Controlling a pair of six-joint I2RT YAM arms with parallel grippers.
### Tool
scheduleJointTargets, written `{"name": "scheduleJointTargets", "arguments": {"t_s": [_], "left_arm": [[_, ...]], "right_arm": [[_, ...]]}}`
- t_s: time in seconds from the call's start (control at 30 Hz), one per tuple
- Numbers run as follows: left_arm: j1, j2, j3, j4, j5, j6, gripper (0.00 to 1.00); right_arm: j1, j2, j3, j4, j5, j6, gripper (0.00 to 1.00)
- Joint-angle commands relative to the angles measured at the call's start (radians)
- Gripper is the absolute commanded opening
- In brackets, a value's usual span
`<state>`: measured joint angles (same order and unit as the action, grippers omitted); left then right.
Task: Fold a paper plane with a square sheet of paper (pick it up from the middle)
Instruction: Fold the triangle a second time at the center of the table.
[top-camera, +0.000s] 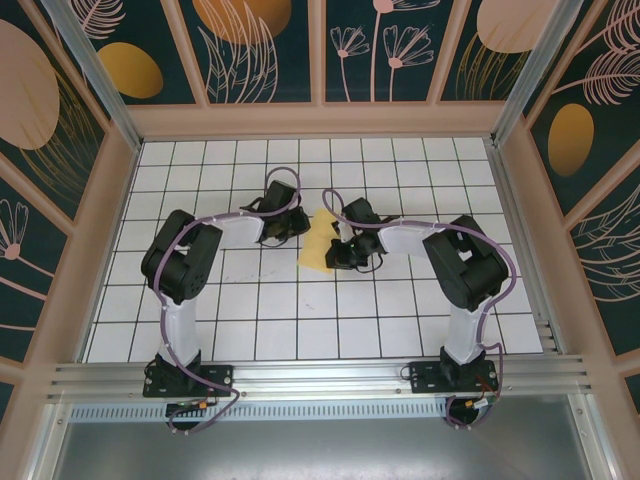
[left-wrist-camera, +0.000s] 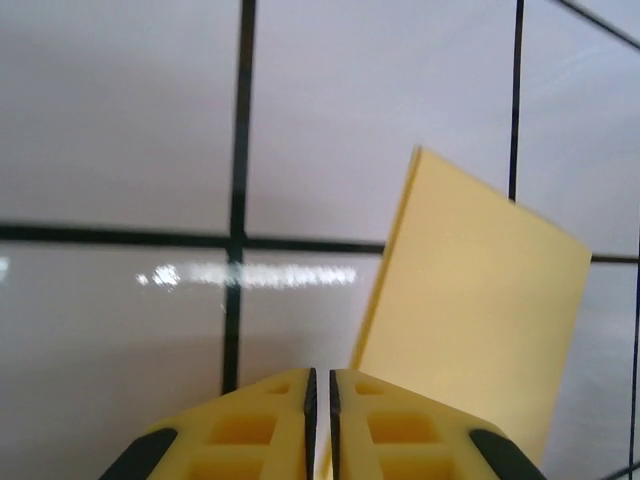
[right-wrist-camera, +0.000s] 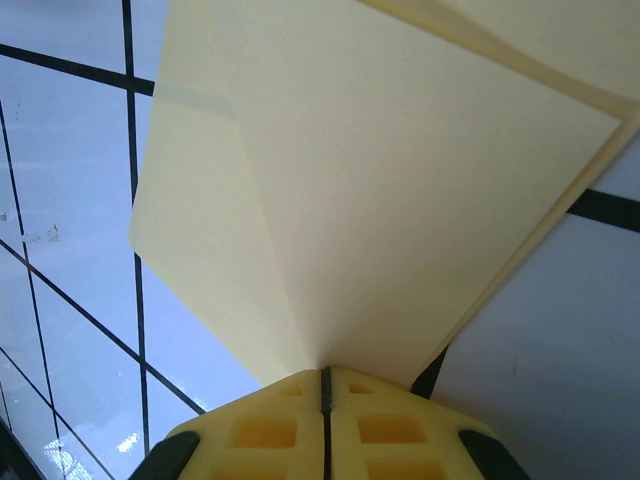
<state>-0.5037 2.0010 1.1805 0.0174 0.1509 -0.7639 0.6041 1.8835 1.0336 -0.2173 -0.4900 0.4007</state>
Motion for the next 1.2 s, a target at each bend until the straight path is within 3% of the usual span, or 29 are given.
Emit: {"name": "scheduleJointTargets", "arguments": {"t_s": [0.0, 0.1, 0.3, 0.47, 0.67, 0.87, 1.17], "left_arm": [[0.016, -0.015, 0.039, -0.044, -0.052, 0.050, 0.15], [0.017, -0.061, 0.013, -0.028, -0.013, 0.060, 0.16], [0.010, -0.146, -0.147, 0.128, 0.180, 0.000, 0.15], [-0.027, -0.138, -0.182, 0.174, 0.241, -0.009, 0.15], [-0.050, -0.058, -0.132, 0.163, 0.252, -0.019, 0.14], [-0.050, -0.003, -0.095, 0.083, 0.194, -0.018, 0.12], [-0.050, 0.010, -0.094, 0.043, 0.155, -0.029, 0.10]], "right_arm": [[0.006, 0.067, -0.027, -0.102, 0.134, -0.011, 0.06], [0.006, 0.061, -0.030, -0.093, 0.132, -0.008, 0.06], [0.005, 0.045, -0.031, -0.059, 0.105, 0.000, 0.05], [-0.001, 0.006, -0.029, -0.020, 0.066, 0.000, 0.05], [-0.010, -0.011, -0.017, 0.005, 0.029, -0.002, 0.05], [-0.021, -0.039, 0.006, 0.042, -0.007, 0.008, 0.06], [-0.015, -0.015, 0.062, 0.059, -0.007, 0.023, 0.06]]}}
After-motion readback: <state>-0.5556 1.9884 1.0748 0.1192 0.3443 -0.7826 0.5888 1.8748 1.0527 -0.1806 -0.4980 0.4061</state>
